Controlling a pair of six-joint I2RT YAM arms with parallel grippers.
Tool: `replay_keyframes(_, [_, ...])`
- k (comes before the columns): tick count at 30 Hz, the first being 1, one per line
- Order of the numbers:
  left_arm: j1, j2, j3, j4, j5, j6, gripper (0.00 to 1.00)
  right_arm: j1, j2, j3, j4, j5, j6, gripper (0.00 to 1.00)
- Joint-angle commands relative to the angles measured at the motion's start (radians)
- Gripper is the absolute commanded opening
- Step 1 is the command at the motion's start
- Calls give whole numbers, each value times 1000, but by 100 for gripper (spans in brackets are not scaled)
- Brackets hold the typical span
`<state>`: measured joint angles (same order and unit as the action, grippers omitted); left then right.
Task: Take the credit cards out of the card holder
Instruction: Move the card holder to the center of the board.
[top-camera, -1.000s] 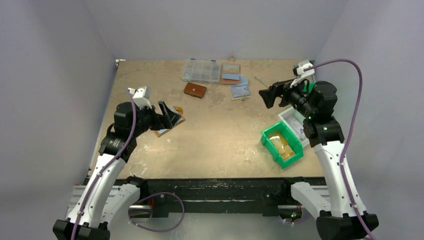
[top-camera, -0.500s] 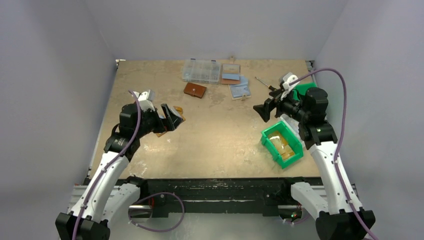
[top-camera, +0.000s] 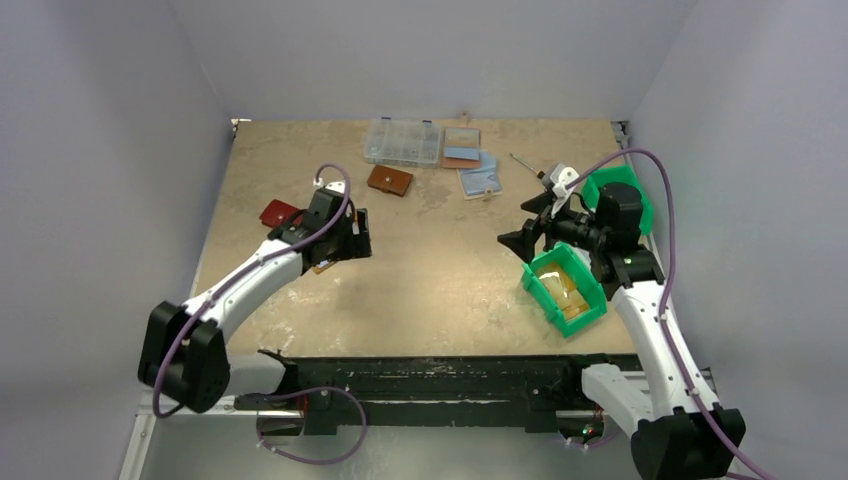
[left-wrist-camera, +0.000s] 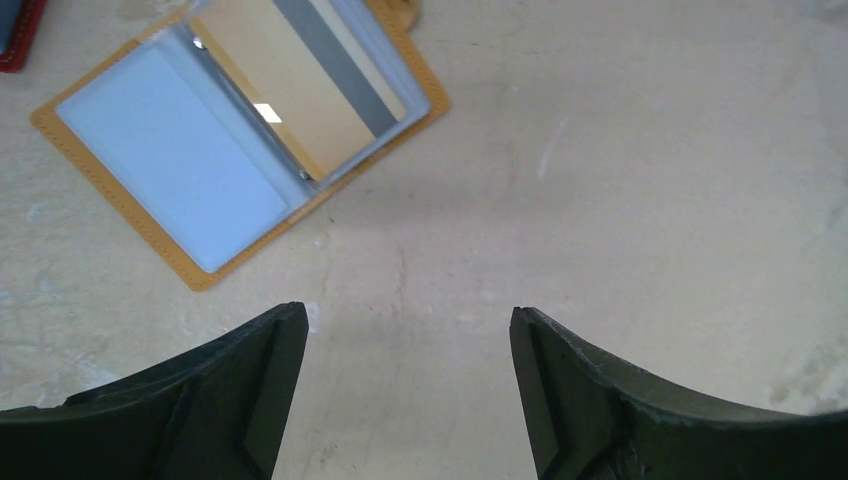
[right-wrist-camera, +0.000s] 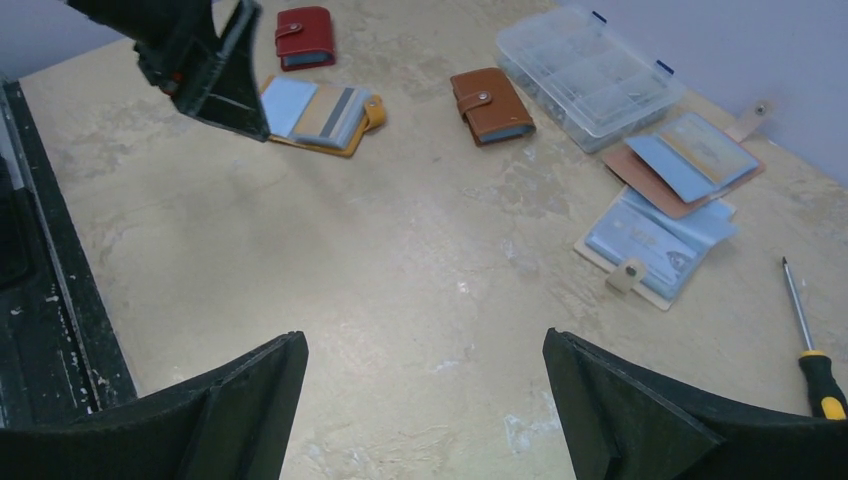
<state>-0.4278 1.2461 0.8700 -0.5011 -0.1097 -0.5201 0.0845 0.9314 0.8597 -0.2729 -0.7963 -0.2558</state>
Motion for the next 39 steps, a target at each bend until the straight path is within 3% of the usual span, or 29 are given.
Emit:
replay_keyframes(1, [2,110,96,-21,-163,20,77,-2,3,-10,22,-36,-23,99])
replay_keyframes(7, [3,161,83,170,-173,-18,78,-3,24,10,-19,-18,-54,99])
replay_keyframes(11, [49,252,109,209,-181,-87,79,-3,24,13,-33,-35,-61,99])
replay_keyframes(17, [163,282,135,293,18,-68,79,-2,33,23,-57,-34,-90,99])
replay_keyframes(22, [213,326,208,298,25,-4,82,-2,53,35,-82,-41,-106,99])
replay_keyframes(26, [258,414,263,433,290,71,81,-2,63,38,-87,-49,-110,99])
replay_keyframes(29, [254,533,380,470,387,142,79,-3,71,42,-97,-56,-115,99])
replay_keyframes(34, [253,788,667,291,354,214,78,-3,77,41,-97,-59,-119,99])
replay_keyframes(39, [254,918,809,259,332,195,69,-2,95,44,-109,-62,-128,99])
